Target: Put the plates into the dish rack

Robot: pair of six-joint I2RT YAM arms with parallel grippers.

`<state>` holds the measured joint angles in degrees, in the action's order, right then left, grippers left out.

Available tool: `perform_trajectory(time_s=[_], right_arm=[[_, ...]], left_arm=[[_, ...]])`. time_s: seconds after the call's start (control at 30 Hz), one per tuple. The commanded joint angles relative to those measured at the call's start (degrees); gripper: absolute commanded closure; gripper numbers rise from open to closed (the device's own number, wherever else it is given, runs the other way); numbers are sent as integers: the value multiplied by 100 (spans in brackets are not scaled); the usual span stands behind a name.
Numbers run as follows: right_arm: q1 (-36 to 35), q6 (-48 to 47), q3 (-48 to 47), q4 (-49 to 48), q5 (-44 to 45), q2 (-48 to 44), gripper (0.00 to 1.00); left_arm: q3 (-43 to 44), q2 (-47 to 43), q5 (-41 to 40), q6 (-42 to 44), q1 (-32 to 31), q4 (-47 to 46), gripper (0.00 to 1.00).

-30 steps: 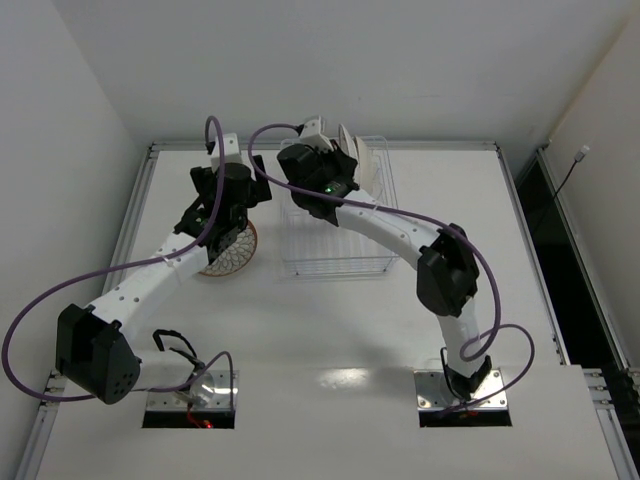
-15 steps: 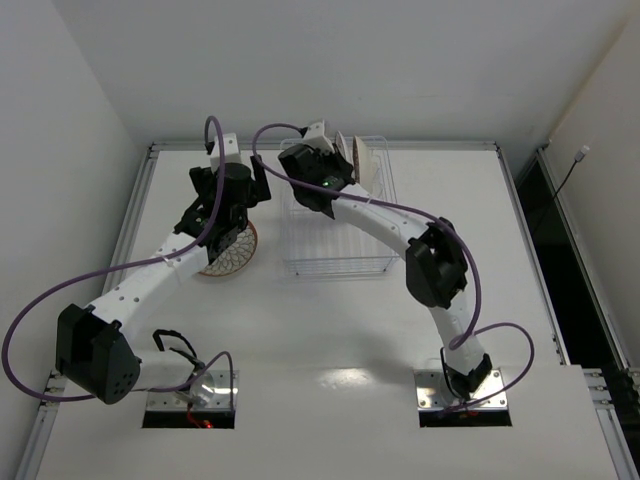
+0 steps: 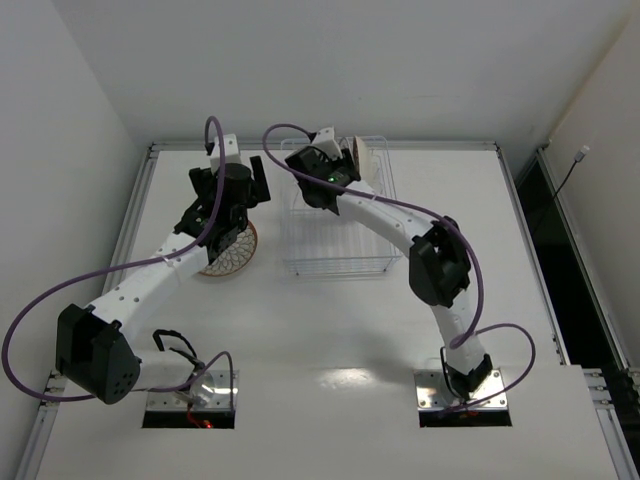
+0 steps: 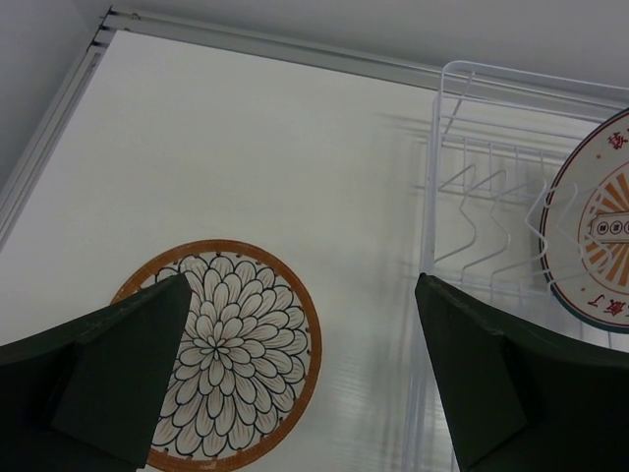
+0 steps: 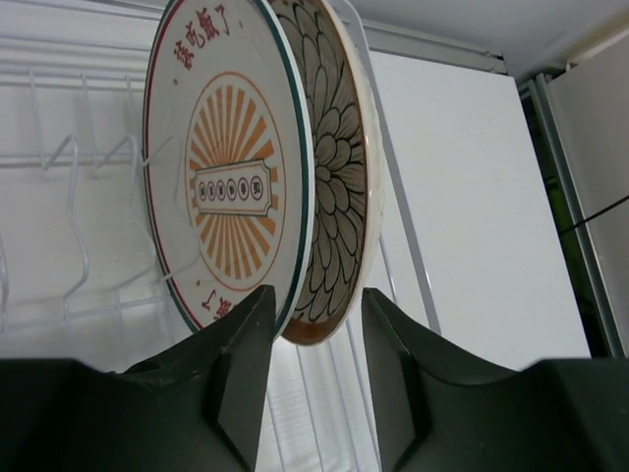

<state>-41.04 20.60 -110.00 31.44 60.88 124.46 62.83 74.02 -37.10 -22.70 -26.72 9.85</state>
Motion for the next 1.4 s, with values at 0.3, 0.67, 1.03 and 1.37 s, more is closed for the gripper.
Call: perform_trajectory(time_s=[0.3,0.67,1.03,1.37], right_arm=[[-194,392,3417,-1192,-2702,-4050,36],[-308,2006,6955,-1685,-3487,-6582,34],[-704,2493,9135,-2696,-3003,-8174,28],[-704,2168,9593,-3065,-3179,-8535,23]], left_arm=[[379,261,-244,36,-44,281,1],[677,1026,142,539,-44,947,1],[581,1096,1611,811,-26,1967,0],[-462,1545,274,546,-26,2145,0]])
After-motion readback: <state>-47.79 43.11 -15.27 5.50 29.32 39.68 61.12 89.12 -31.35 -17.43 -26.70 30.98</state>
